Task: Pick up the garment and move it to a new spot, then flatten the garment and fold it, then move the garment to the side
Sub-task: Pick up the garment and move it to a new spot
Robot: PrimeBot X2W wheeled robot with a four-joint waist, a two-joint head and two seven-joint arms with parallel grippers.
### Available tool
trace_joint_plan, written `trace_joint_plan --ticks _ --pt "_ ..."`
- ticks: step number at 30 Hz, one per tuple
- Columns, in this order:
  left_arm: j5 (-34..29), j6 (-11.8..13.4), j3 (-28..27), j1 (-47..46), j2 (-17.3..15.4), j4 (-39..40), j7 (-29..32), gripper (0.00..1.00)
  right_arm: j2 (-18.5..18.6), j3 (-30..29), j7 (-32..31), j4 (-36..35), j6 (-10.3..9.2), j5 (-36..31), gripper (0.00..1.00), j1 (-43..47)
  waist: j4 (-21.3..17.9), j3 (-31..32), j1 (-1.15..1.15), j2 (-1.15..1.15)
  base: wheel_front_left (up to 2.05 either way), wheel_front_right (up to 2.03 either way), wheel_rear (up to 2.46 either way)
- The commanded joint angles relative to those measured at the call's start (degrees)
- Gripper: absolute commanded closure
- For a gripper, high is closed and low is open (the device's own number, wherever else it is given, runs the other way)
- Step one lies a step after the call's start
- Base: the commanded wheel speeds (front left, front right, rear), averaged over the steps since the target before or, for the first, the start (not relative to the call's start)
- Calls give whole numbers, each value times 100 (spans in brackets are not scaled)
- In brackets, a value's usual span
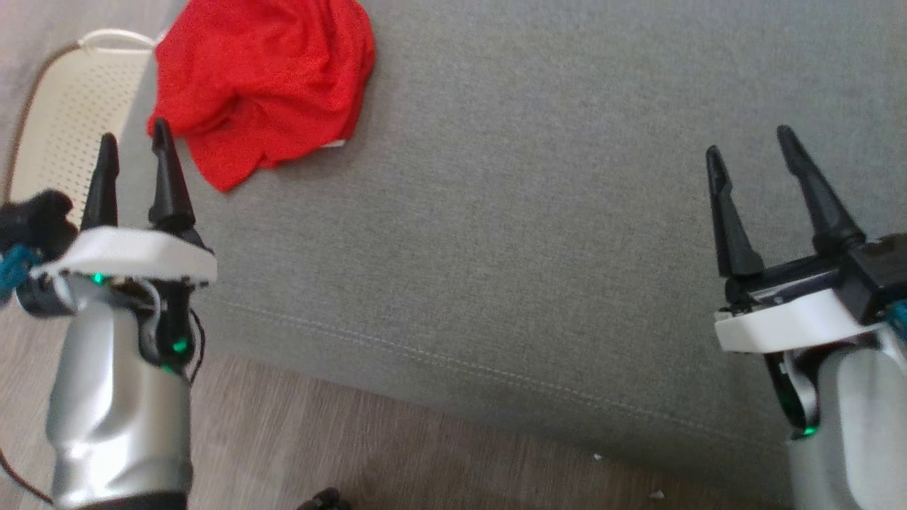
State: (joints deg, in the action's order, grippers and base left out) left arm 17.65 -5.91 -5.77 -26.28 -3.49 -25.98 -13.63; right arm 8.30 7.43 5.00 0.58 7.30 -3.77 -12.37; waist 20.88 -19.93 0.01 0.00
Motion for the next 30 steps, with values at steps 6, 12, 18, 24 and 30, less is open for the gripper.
trace_joint_plan --ticks 6,12,18,24,30 --pt "-51 -50 -44 -923 -598 -1028 111 0 188 163 -285 -706 19 -15 0 -134 -256 -450 -1 0 0 0 0" --pt "-257 -18 158 -1562 -859 -2000 93 0 237 177 -420 -965 19 -24 0 -156 -418 -681 -1 0 0 0 0" --pt "-329 217 157 -2059 -994 -2703 35 0 241 149 -444 -1055 19 -30 0 -221 -529 -836 -1 0 0 0 0" --pt "-279 307 90 -2466 -1096 -3233 -77 0 221 152 -406 -1054 19 -54 0 -292 -648 -959 -1 0 0 0 0" --pt "-111 185 40 -2727 -1084 -3836 -56 99 176 148 -358 -1024 19 -84 0 -346 -746 -1015 -1 0 0 0 0"
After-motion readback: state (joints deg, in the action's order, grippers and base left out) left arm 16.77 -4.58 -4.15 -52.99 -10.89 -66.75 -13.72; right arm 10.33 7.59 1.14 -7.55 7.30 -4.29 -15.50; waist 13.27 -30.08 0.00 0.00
